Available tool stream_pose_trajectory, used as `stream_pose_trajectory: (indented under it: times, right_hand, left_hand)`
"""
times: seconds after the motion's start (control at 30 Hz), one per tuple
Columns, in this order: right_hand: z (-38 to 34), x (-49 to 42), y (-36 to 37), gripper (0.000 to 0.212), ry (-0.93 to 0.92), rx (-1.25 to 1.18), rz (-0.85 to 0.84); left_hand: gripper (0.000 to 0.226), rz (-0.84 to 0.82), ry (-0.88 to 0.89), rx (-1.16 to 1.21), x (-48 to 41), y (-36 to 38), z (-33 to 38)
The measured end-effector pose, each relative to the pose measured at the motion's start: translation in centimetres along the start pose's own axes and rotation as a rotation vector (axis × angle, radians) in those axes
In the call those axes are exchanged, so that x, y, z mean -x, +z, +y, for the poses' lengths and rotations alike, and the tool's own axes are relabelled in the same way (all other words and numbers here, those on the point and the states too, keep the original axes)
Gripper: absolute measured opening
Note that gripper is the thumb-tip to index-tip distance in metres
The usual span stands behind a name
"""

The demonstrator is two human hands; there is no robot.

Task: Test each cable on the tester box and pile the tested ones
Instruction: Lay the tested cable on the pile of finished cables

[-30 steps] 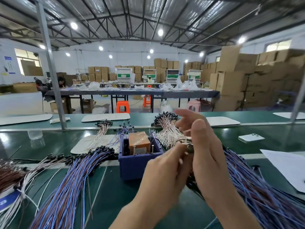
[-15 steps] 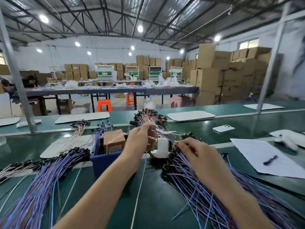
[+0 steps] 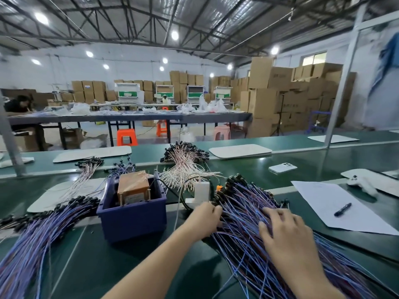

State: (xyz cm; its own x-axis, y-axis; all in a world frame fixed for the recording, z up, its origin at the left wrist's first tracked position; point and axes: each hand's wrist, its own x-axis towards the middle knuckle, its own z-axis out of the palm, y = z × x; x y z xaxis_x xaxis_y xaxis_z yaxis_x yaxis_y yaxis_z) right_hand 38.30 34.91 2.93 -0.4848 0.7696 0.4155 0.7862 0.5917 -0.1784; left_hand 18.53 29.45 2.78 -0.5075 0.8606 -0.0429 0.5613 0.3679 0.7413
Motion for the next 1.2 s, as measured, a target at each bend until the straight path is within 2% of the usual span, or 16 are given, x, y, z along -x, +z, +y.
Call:
stream_pose_trajectory:
  times: [0.13,0.2,0.23,0.3,0.37,0.43,0.5,0.6,0.77,0.83,0.9,1.0,1.1,1.2]
  right_hand:
    - [-5.4,0.8,2.8,0.031,-0.201,-0.236,0.144]
    - [-8.3,1.2,4.2,0.025,-0.262,-0.338,0.236]
    - [-9.7,1.5,4.7,0.029,-0.282,-0.386,0.254]
    - [-12.2,2.0,6.0,0.030,-0.331,-0.451,0.245]
    - [-14.2,2.4,7.7,0.022,-0.373,-0.490,0.208]
    - [-15.7,2.7,9.3,0.036,-0.397,-0.527,0.097]
    - [-16.3,2.5,10.3,0.036,-0.407,-0.529,0.014]
    - [-16.4,1.5,11.1,0.027,-0.385,-0.503,-0.012]
    - [-16.7,0.6,12.7,0.024,-0.343,-0.415,-0.032]
    - [-16.6,0.4,13.5,0.027,-0.307,-0.429,-0.039]
    - [-16.5,0.1,13.8,0.026,-0.266,-0.433,-0.047]
    - [-16.5,-0.1,14.1,0.026,-0.253,-0.417,-0.079]
    - [-16.3,-0.2,14.1,0.026,-0.246,-0.411,-0.105]
    - [-16.3,-0.1,14.1,0.026,-0.245,-0.396,-0.114]
  left_hand:
    - [0.034,-0.037,0.057,-0.013,1.6,-0.5,-2.2]
    - [0.025,-0.111,0.136,-0.092,3.0,-2.1,-3.2]
    - [0.023,-0.140,0.165,-0.164,3.8,-3.2,-3.7]
    - [0.027,-0.173,0.140,-0.293,5.4,-5.8,-5.0]
    - [0.032,-0.213,0.029,-0.361,7.1,-8.7,-6.8]
    - [0.037,-0.246,-0.086,-0.379,8.7,-11.6,-9.0]
    - [0.037,-0.234,-0.163,-0.394,10.2,-14.4,-11.4]
    - [0.032,-0.117,-0.223,-0.467,12.0,-18.1,-15.5]
    - [0.026,0.440,-0.312,-0.451,13.1,-21.7,-22.4]
    - [0.025,0.576,-0.347,-0.528,12.9,-22.6,-23.9]
    - [0.030,0.600,-0.383,-0.603,12.4,-22.9,-25.1]
    - [0.038,0.470,-0.456,-0.801,11.5,-22.3,-26.3]
    - [0.043,0.405,-0.478,-0.802,10.9,-21.6,-27.1]
    - [0.041,0.426,-0.457,-0.777,10.5,-21.4,-27.5]
